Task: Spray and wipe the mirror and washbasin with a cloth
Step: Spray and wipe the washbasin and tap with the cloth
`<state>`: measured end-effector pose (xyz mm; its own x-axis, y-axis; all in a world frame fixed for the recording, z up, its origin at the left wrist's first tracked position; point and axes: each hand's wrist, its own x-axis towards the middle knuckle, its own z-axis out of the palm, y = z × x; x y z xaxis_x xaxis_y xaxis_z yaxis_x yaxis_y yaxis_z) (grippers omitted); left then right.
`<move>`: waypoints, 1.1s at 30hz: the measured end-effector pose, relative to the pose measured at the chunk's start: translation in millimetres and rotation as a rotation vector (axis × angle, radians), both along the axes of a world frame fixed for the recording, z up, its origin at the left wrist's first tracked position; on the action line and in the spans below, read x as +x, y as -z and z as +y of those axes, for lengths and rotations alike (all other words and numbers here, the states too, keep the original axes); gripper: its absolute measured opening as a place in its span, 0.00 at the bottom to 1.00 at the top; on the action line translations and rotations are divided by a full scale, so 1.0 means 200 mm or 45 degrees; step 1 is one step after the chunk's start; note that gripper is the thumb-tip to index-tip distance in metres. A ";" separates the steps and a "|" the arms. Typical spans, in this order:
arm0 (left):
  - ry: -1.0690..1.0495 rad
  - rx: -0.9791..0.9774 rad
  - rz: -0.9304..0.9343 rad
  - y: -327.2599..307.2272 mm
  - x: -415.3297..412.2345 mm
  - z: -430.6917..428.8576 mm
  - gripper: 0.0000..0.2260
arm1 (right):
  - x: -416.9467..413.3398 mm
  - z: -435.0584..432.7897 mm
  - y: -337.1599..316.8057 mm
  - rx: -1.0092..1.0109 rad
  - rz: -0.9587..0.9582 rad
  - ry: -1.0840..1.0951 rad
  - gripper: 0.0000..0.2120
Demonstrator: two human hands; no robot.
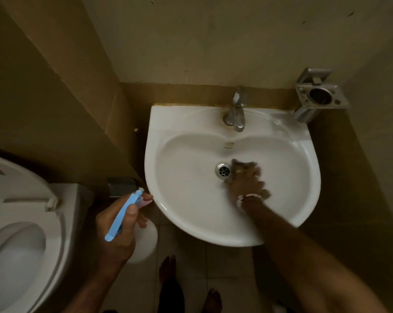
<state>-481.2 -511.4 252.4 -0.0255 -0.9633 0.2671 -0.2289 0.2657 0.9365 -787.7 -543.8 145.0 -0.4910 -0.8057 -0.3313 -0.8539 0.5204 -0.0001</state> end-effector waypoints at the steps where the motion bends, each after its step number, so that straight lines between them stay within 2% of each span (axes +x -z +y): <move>1: -0.001 0.014 0.009 0.00 0.00 -0.01 0.13 | 0.14 -0.02 0.01 0.016 -0.110 -0.011 0.29; 5: 0.007 0.051 0.014 0.03 0.00 -0.03 0.13 | 0.58 -0.17 -0.05 -0.272 -0.684 -0.195 0.29; 8: 0.034 0.056 -0.021 0.01 -0.01 -0.04 0.13 | 0.62 -0.20 -0.07 -0.244 -0.998 -0.330 0.28; 9: 0.047 0.060 -0.035 0.00 -0.02 -0.03 0.14 | 0.58 -0.16 -0.08 -0.229 -1.016 -0.409 0.28; 12: 0.076 0.054 -0.032 -0.05 -0.08 -0.02 0.20 | 0.31 0.02 -0.07 -0.209 -0.893 -0.716 0.25; 14: 0.096 0.056 -0.039 -0.07 -0.11 -0.01 0.24 | 0.01 0.11 -0.07 -0.210 -0.750 -0.755 0.25; 15: 0.105 0.047 -0.039 -0.08 -0.12 0.00 0.24 | -0.16 0.13 -0.08 -0.149 -0.557 -0.719 0.26; 17: 0.113 0.029 -0.037 -0.09 -0.13 0.01 0.23 | -0.48 0.09 -0.09 -0.090 0.030 -0.618 0.32; 18: 0.114 0.028 -0.027 -0.09 -0.13 0.02 0.21 | -0.59 0.04 -0.11 -0.015 0.278 -0.620 0.30; 19: 0.113 0.029 -0.014 -0.09 -0.13 0.02 0.20 | -0.66 0.00 -0.14 0.041 0.442 -0.673 0.26; 21: 0.109 0.020 0.001 -0.09 -0.13 0.04 0.19 | -0.71 -0.04 -0.20 0.102 0.606 -0.783 0.21; 23: 0.115 0.021 0.009 -0.10 -0.12 0.06 0.18 | -0.66 0.01 -0.24 0.108 0.631 -0.698 0.22; 26: 0.108 -0.007 -0.021 -0.12 -0.11 0.10 0.20 | -0.50 0.17 -0.25 0.233 0.359 -0.507 0.23; 29: 0.107 -0.040 -0.016 -0.15 -0.11 0.13 0.18 | -0.31 0.34 -0.35 0.284 0.237 -0.323 0.28; 31: 0.088 -0.043 -0.003 -0.17 -0.12 0.17 0.16 | -0.16 0.43 -0.41 0.279 0.211 -0.327 0.28; 33: 0.065 -0.043 0.012 -0.18 -0.14 0.20 0.14 | 0.03 0.46 -0.43 0.228 0.070 -0.317 0.27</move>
<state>-508.3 -471.6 289.0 -0.0721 -0.9513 0.2998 -0.2055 0.3083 0.9288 -782.6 -452.7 231.4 -0.3070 -0.8346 -0.4574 -0.9513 0.2826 0.1229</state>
